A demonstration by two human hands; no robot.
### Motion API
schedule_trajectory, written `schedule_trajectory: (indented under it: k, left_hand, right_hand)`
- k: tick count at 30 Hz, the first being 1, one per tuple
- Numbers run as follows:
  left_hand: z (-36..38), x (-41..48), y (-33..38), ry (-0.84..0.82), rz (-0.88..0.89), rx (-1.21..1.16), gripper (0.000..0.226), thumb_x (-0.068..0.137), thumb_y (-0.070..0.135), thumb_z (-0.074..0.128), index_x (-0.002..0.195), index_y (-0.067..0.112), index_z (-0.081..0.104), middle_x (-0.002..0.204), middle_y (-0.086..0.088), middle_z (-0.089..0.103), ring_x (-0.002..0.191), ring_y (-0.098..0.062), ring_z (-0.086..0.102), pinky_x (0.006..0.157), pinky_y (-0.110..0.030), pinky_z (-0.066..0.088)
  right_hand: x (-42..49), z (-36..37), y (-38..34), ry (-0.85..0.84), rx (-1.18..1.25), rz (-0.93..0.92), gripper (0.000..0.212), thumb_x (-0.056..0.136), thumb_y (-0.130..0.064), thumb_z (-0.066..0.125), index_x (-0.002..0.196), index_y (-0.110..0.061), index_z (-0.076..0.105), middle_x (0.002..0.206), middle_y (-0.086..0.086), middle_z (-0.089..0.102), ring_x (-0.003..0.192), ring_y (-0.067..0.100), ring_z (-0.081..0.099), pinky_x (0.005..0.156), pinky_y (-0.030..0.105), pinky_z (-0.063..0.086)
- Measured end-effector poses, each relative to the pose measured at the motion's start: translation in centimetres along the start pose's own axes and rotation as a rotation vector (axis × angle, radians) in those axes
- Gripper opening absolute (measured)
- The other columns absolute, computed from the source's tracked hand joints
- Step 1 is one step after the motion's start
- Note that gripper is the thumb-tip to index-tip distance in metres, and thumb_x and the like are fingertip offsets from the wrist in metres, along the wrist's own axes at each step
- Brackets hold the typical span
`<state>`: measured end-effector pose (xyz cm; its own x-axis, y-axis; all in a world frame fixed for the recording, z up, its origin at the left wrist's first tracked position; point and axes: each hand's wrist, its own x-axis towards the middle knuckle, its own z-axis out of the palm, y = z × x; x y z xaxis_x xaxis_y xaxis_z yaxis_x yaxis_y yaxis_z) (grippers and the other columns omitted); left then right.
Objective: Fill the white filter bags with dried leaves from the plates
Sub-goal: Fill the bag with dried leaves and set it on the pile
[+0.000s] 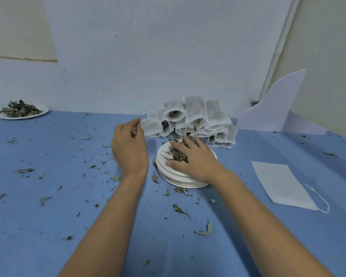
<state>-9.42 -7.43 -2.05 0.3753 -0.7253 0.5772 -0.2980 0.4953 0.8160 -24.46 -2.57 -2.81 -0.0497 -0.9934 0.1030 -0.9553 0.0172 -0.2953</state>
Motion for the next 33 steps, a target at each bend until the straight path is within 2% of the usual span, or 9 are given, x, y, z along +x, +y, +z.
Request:
schedule_trajectory:
  k: [4, 9, 11, 12, 15, 19, 24, 30, 33]
  left_hand:
    - [0.1, -0.2, -0.3, -0.009, -0.017, -0.005, 0.021, 0.094, 0.018, 0.056, 0.110, 0.013, 0.070, 0.104, -0.004, 0.064, 0.084, -0.006, 0.053, 0.066, 0.003, 0.033]
    - [0.2, -0.2, 0.0, 0.007, -0.006, -0.035, 0.020, 0.094, 0.017, 0.056, 0.108, 0.011, 0.070, 0.102, -0.006, 0.064, 0.078, -0.004, 0.051, 0.068, 0.001, 0.037]
    - [0.1, 0.2, 0.2, 0.055, 0.004, -0.089, 0.020, 0.093, 0.016, 0.057, 0.107, 0.010, 0.070, 0.097, -0.004, 0.061, 0.074, -0.001, 0.051, 0.075, -0.009, 0.046]
    - [0.0, 0.4, 0.2, 0.087, -0.003, -0.119, 0.019, 0.093, 0.015, 0.057, 0.106, 0.010, 0.070, 0.095, -0.001, 0.058, 0.075, -0.002, 0.052, 0.077, -0.021, 0.052]
    - [-0.5, 1.5, -0.1, 0.175, -0.065, -0.170, 0.020, 0.093, 0.017, 0.056, 0.106, 0.011, 0.069, 0.091, 0.007, 0.051, 0.081, -0.016, 0.058, 0.073, -0.046, 0.055]
    - [-0.8, 2.2, -0.9, 0.207, -0.118, -0.162, 0.019, 0.093, 0.017, 0.056, 0.107, 0.011, 0.069, 0.094, 0.004, 0.052, 0.084, -0.032, 0.063, 0.075, -0.046, 0.054]
    - [0.0, 1.3, -0.5, 0.127, -0.131, -0.148, 0.018, 0.093, 0.016, 0.057, 0.106, 0.011, 0.069, 0.091, 0.005, 0.049, 0.084, -0.024, 0.061, 0.075, -0.045, 0.055]
    - [1.2, -0.1, 0.3, -0.021, -0.096, -0.136, 0.021, 0.093, 0.016, 0.058, 0.110, 0.011, 0.069, 0.089, 0.011, 0.047, 0.088, -0.024, 0.063, 0.075, -0.039, 0.057]
    - [1.5, -0.3, 0.1, -0.055, -0.138, -0.136, 0.024, 0.093, 0.017, 0.057, 0.113, 0.009, 0.067, 0.096, 0.007, 0.051, 0.093, -0.024, 0.064, 0.076, -0.036, 0.057]
  right_hand:
    - [0.5, -0.1, -0.1, -0.019, 0.072, -0.022, 0.056, 0.094, -0.049, 0.049, 0.145, -0.031, 0.035, 0.160, 0.001, 0.014, 0.147, 0.024, 0.010, 0.117, 0.039, 0.012]
    - [0.7, -0.6, -0.5, 0.111, 0.090, -0.039, 0.039, 0.099, -0.031, 0.048, 0.135, -0.020, 0.053, 0.136, 0.003, 0.054, 0.124, 0.021, 0.048, 0.093, 0.027, 0.036]
    - [0.6, -0.7, -0.6, 0.157, 0.121, -0.049, 0.043, 0.097, -0.034, 0.050, 0.139, -0.024, 0.049, 0.142, 0.002, 0.048, 0.130, 0.019, 0.044, 0.099, 0.028, 0.034]
    - [0.5, -0.7, -0.5, 0.180, 0.139, -0.053, 0.048, 0.096, -0.037, 0.053, 0.142, -0.027, 0.044, 0.149, 0.001, 0.040, 0.135, 0.018, 0.038, 0.104, 0.029, 0.032]
    - [-0.1, -0.9, -0.3, 0.223, 0.121, -0.039, 0.065, 0.089, -0.048, 0.060, 0.146, -0.038, 0.031, 0.159, -0.007, 0.017, 0.141, 0.015, 0.027, 0.106, 0.035, 0.033]
    - [-0.5, -0.5, 0.0, 0.227, 0.049, -0.005, 0.055, 0.088, -0.047, 0.062, 0.139, -0.037, 0.044, 0.155, -0.009, 0.028, 0.138, 0.014, 0.034, 0.101, 0.033, 0.037]
    - [-0.4, -0.7, -0.3, 0.419, 0.095, -0.004, 0.034, 0.091, -0.029, 0.063, 0.124, -0.024, 0.063, 0.124, -0.003, 0.065, 0.111, 0.015, 0.058, 0.092, 0.027, 0.044]
    - [-0.1, -0.6, -0.3, 0.500, 0.152, 0.015, 0.027, 0.089, -0.018, 0.065, 0.116, -0.019, 0.069, 0.105, 0.004, 0.072, 0.080, 0.010, 0.062, 0.077, 0.017, 0.041]
    - [-0.2, -1.1, -0.4, 0.598, 0.307, 0.006, 0.024, 0.088, -0.013, 0.066, 0.111, -0.014, 0.071, 0.106, 0.003, 0.072, 0.098, 0.012, 0.065, 0.088, 0.014, 0.043]
